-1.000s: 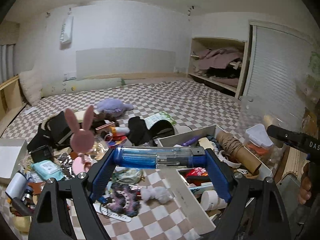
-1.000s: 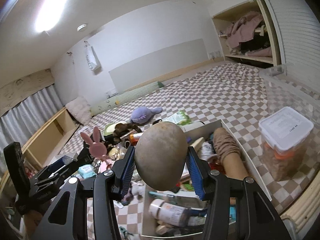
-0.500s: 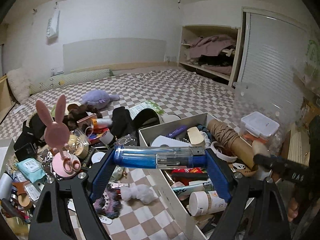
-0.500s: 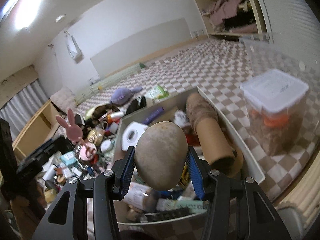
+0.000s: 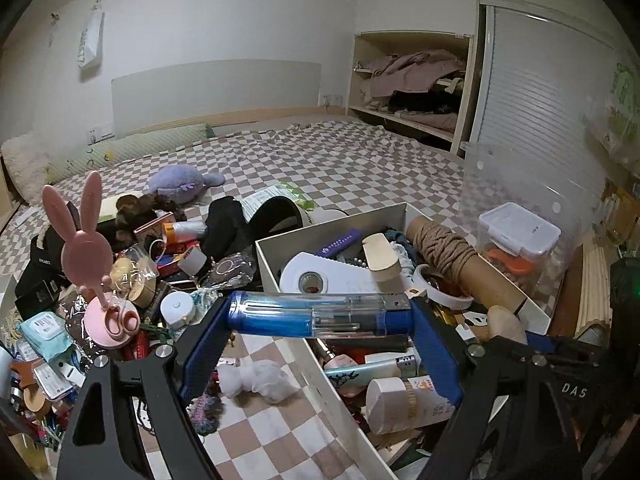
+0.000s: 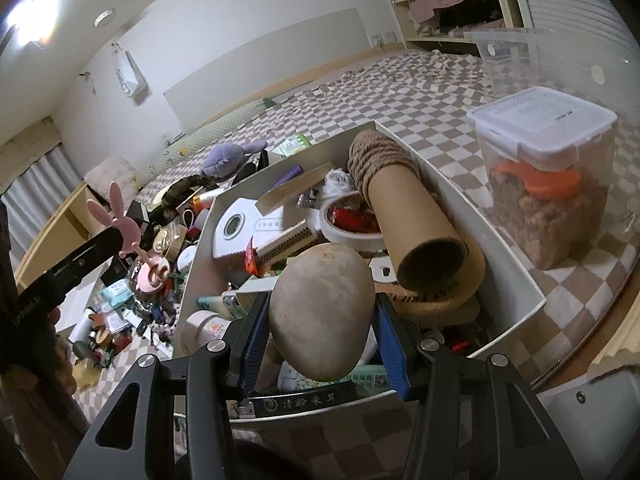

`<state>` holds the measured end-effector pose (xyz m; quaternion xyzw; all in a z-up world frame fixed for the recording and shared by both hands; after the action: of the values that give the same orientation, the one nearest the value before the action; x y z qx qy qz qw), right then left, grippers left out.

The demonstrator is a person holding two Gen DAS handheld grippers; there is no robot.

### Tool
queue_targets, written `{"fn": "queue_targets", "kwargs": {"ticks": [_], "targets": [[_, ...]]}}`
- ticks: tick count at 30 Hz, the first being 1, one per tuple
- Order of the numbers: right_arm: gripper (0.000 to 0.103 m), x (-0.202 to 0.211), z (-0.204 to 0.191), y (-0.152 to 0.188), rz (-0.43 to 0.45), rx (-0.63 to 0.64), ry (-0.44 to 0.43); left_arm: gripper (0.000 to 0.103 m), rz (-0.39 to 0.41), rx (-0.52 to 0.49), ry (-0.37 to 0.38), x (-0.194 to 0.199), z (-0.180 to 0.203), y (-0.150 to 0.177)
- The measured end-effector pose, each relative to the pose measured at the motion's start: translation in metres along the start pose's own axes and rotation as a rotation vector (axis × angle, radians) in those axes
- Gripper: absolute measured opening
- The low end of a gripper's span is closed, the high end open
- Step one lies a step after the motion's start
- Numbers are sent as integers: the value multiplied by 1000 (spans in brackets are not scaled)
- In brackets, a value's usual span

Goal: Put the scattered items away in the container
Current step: 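Lower lighter into white box and open left tool while right tool releases stone inside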

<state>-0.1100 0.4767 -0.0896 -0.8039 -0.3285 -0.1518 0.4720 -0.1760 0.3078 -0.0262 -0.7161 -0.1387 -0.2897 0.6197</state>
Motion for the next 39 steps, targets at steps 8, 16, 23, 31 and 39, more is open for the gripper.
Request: {"fn": "queue_targets", "kwargs": {"ticks": [8,16,23,31,39], "targets": [[52,-10,6,6,-18,11,20,87,-36,-5,36,-17,18,-1],[52,-12,6,9,-52,82,84,87,-79,-15,56,-34,32,3],[52,-6,-4,4,-69,161,95,87,-131,-51,65,-50,47,3],[52,-3,-21,4,-104,233,93,87,-249,-61,126,-69,71,8],[52,-8,-9,11,-154,216,122,87,-367,-68,149,-79,89,22]]}}
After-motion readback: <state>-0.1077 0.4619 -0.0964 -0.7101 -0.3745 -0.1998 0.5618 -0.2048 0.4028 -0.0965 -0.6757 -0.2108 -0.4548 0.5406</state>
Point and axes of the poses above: each gripper's, at about its wrist camera, not at the fingertips, and x roughly against the way its jaws point, z to its right, y to its underside, the point moved 9 cm from there along -x, roughly the way its jaws point, and after that the axes turned 14 degrees about -y, right-handed, at the moved point
